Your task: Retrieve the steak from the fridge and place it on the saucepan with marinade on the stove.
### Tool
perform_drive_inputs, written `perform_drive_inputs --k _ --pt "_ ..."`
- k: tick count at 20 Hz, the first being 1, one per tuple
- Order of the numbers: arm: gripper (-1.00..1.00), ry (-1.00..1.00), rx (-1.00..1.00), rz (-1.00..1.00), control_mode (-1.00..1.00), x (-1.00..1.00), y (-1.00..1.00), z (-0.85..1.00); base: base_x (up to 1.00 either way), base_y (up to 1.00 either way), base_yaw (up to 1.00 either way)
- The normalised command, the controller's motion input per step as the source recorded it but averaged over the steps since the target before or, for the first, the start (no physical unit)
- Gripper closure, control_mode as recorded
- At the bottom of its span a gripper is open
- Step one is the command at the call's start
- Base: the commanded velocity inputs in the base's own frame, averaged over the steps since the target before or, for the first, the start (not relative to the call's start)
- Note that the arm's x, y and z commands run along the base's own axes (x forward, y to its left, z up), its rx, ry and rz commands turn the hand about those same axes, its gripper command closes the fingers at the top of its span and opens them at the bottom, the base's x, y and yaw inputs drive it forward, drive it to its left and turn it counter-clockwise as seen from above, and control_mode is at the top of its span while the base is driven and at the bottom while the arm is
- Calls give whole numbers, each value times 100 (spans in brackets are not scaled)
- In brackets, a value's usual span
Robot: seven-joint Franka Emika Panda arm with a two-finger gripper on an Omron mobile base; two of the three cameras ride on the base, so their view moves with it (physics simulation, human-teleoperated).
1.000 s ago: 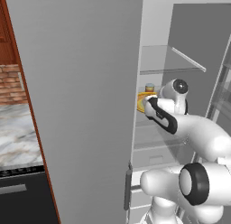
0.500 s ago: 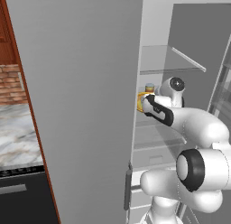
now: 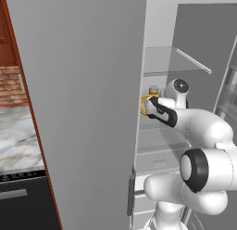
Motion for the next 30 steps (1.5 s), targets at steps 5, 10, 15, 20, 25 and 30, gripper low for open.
perform_drive_inputs --k 5,10,15,20,25,30 --pt "-100 3 2 0 -100 1 -6 -2 0 0 0" --pt "-100 3 2 0 -100 0 -3 0 0 0 0" --pt "-100 3 0 0 -100 5 0 -4 0 0 0" --pt "-100 1 0 0 -100 2 0 -21 0 0 0" --pt "-100 0 0 0 -100 3 0 -21 0 0 0" --pt "-100 0 0 0 -100 12 0 -3 0 0 0"
